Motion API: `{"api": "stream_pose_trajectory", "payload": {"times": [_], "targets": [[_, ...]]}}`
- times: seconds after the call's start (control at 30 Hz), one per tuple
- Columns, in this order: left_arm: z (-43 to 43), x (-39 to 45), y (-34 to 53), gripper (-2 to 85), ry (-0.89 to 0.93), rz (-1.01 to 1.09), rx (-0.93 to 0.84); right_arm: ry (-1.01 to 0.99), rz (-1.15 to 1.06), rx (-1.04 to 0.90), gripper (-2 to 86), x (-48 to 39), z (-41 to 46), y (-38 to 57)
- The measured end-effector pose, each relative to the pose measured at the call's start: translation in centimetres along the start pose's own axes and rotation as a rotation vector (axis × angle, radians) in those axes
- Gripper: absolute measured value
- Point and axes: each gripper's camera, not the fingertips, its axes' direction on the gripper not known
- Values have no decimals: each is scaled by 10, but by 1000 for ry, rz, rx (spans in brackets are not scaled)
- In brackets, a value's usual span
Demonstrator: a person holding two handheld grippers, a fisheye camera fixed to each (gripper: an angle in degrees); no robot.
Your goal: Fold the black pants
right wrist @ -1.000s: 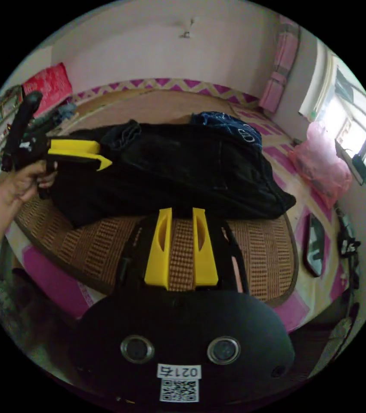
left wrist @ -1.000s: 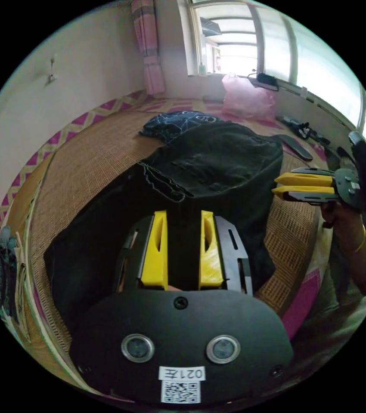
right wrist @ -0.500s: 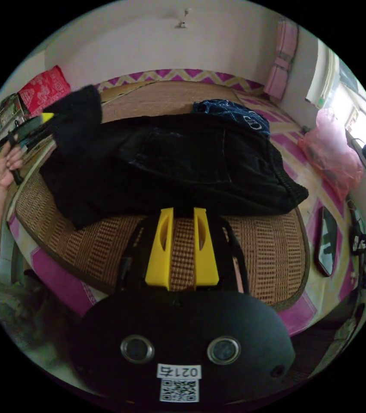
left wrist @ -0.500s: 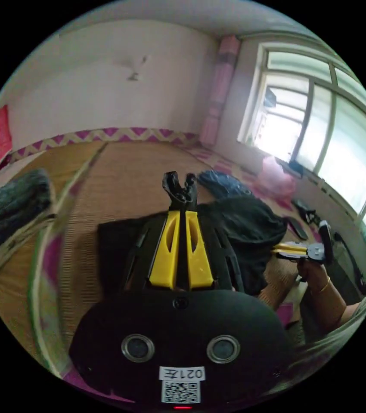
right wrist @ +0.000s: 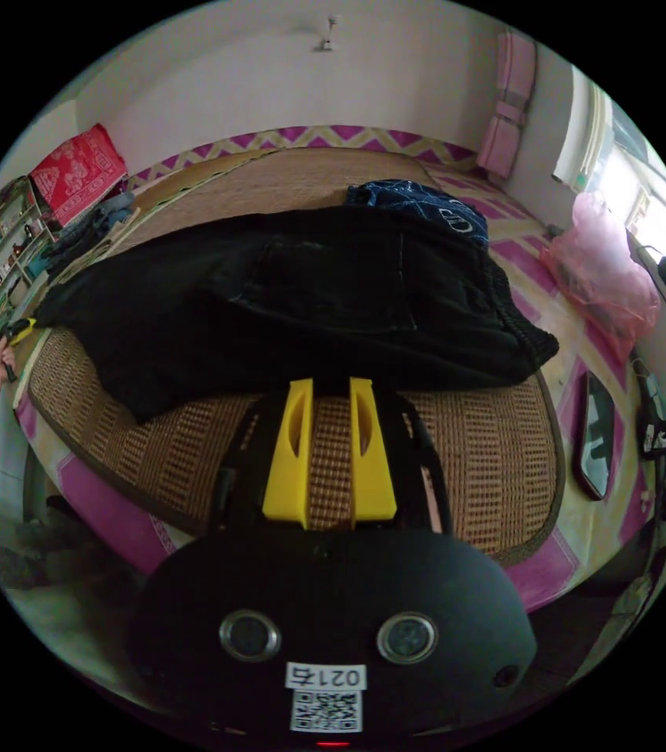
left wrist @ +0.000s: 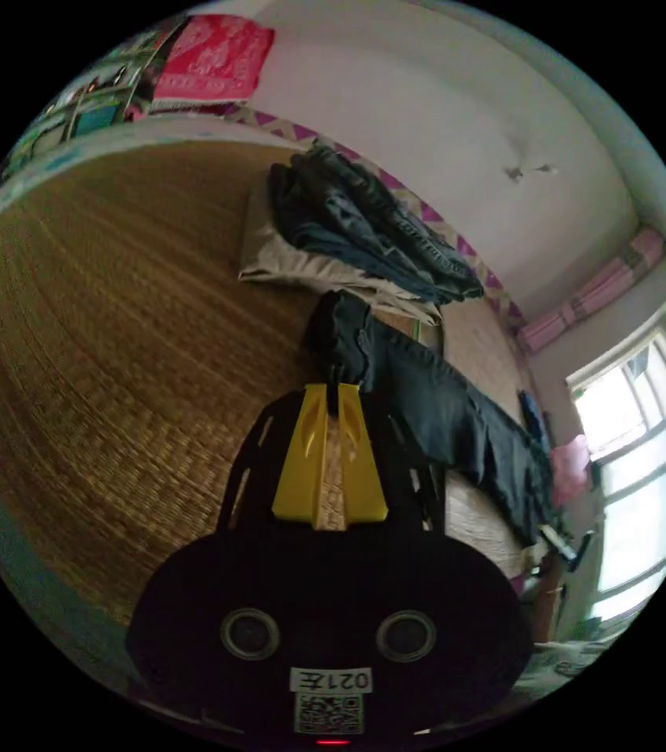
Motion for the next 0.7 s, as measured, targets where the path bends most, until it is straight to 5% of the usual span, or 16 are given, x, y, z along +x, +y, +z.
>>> {"api": "stream_pose_trajectory", "payload": {"times": [0.2,0.3,0.47,0.7], "targets": [[-33,-24,-10,-7,142,-13,95,-280,-68,221,75,5,-63,11],[-68,5,-3,-7,210,232,301,-257,-181,355,88,0,-86,-12],[-24,101,-12,27,118,703,36,10,-447,180,84,-8,-31,-109],[58,165,-24,80,57,989,-172,43,-647,43,105,-4,26,-186]]}}
